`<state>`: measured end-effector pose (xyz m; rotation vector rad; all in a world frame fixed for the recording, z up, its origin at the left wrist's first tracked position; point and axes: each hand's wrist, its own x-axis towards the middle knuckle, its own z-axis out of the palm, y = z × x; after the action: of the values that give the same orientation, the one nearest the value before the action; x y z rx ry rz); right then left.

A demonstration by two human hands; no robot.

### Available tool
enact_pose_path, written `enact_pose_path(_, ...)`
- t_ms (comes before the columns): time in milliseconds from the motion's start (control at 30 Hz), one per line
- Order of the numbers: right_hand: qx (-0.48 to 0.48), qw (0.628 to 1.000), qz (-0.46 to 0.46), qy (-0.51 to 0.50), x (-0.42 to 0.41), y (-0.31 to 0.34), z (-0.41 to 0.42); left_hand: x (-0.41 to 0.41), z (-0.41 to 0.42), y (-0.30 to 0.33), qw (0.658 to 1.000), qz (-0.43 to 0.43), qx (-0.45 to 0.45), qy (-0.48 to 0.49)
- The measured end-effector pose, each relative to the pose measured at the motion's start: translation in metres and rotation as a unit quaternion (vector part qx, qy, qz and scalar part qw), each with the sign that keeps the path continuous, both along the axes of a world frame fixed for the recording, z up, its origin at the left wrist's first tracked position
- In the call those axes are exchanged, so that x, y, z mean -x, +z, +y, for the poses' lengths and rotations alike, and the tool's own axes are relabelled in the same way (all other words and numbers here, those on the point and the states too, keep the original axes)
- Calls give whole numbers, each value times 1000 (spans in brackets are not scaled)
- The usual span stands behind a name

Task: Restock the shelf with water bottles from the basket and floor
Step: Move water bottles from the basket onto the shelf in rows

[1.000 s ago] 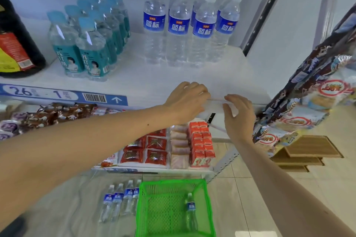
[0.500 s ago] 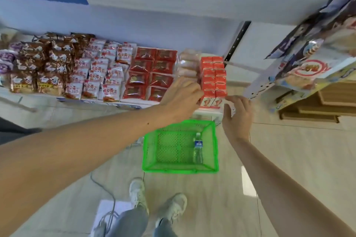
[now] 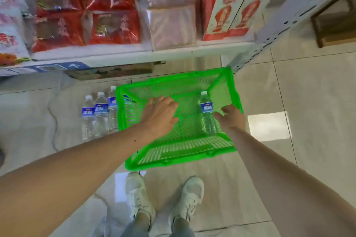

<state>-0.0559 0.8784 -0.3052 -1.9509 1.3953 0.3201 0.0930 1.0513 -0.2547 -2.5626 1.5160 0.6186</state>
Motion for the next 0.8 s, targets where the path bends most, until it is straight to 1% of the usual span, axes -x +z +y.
enact_pose_path(167, -37, 996, 78, -1, 11, -113, 0, 1, 1, -118, 999, 22, -30, 17)
enact_pose_path(300, -45, 992, 121, 11, 9, -176, 5, 13, 2, -180, 997, 50, -36, 46)
enact_pose_path(367, -31, 990, 138, 13, 6, -200, 9, 18, 4, -202, 996, 59, -41, 50)
enact_pose_path(467, 20, 985, 169, 12, 1, -226, 11, 23, 7, -223, 996, 63, -48, 48)
enact_pose_path(533, 30, 984, 177, 11, -2, -235, 12, 22, 8, -232, 995, 66, -52, 53)
enact_pose_path(600, -1, 984, 175, 17, -5, -242, 11, 19, 8, -237, 994, 70, -51, 61)
enact_pose_path(700, -84, 985, 148, -2, -11, -253, 15, 11, 5, -242, 994, 70, -51, 71)
enact_pose_path(800, -114, 986, 122, -10, -12, -254, 15, 5, 4, -240, 993, 68, -56, 77)
